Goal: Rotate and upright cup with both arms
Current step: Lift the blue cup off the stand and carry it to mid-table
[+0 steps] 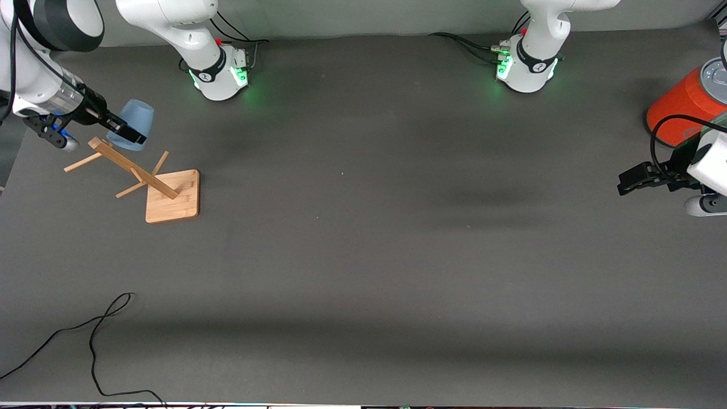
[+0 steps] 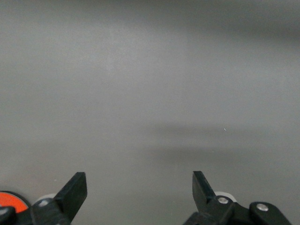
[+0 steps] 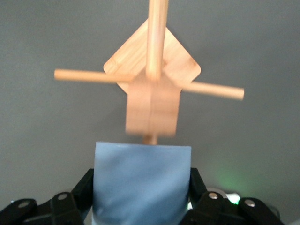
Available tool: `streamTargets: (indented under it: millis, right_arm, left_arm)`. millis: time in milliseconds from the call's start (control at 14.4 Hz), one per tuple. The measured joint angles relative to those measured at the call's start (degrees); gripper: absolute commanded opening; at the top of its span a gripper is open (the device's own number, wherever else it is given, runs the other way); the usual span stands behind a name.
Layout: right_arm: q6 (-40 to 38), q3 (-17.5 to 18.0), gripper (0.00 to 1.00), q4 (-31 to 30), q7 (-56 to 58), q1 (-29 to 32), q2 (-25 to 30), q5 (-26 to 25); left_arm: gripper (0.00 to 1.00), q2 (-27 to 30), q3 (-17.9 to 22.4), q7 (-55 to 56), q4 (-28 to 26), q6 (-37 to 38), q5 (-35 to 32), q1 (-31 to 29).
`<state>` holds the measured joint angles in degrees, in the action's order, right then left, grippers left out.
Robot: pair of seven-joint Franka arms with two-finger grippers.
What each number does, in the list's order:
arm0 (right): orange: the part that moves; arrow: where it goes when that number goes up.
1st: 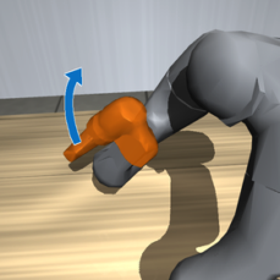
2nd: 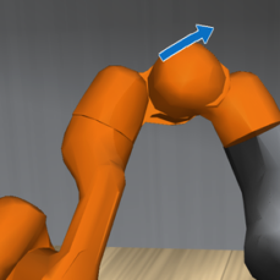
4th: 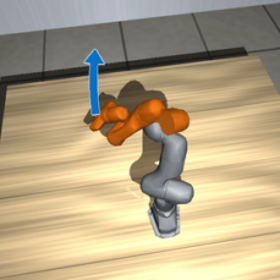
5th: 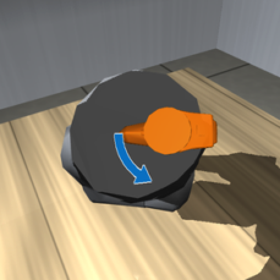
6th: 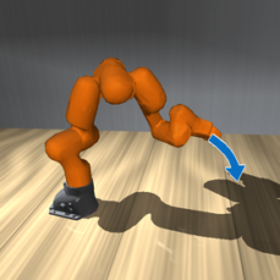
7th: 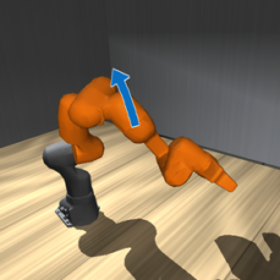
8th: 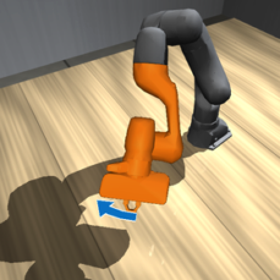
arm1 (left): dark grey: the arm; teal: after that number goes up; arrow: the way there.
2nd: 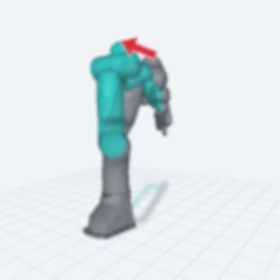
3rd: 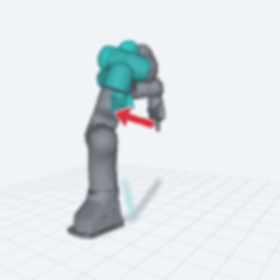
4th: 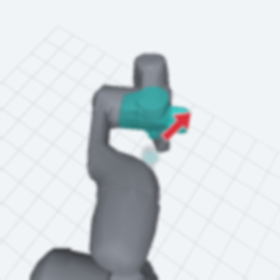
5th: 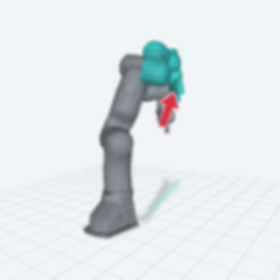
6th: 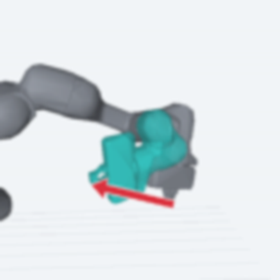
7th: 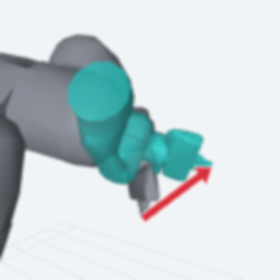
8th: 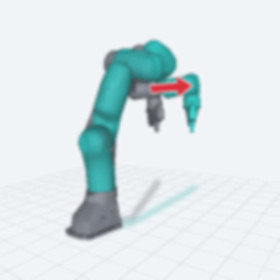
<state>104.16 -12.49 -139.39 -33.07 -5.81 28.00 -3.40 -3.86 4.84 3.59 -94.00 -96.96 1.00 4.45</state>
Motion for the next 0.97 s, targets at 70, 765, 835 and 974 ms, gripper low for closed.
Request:
streamTargets:
  millis: [70, 765, 835, 974]
  right_arm:
    - [-1.4, 0.1, 0.33, 0.2, -2.5, -1.7, 1.3, 0.0]
    - [-6.8, 0.7, 0.29, 6.6, -43.9, -31.2, 5.6, 3.6]
    - [-5.7, 0.8, 0.29, 8.5, -48.2, -34.5, 3.2, 4.5]
    - [-4.0, 0.9, 0.28, 15.0, -54.5, -39.0, -4.8, 5.8]
  left_arm:
    - [1.00, 0.0, 0.0, 0.0, 0.0, 0.0, 0.0, 0.0]
    - [1.00, 0.0, 0.0, -0.1, 0.0, 0.1, 0.0, 0.0]
    - [1.00, 0.0, 0.0, -0.3, 0.0, 0.2, 0.0, 0.0]
    - [1.00, 0.0, 0.0, -1.1, 0.0, 0.1, 0.0, 0.0]
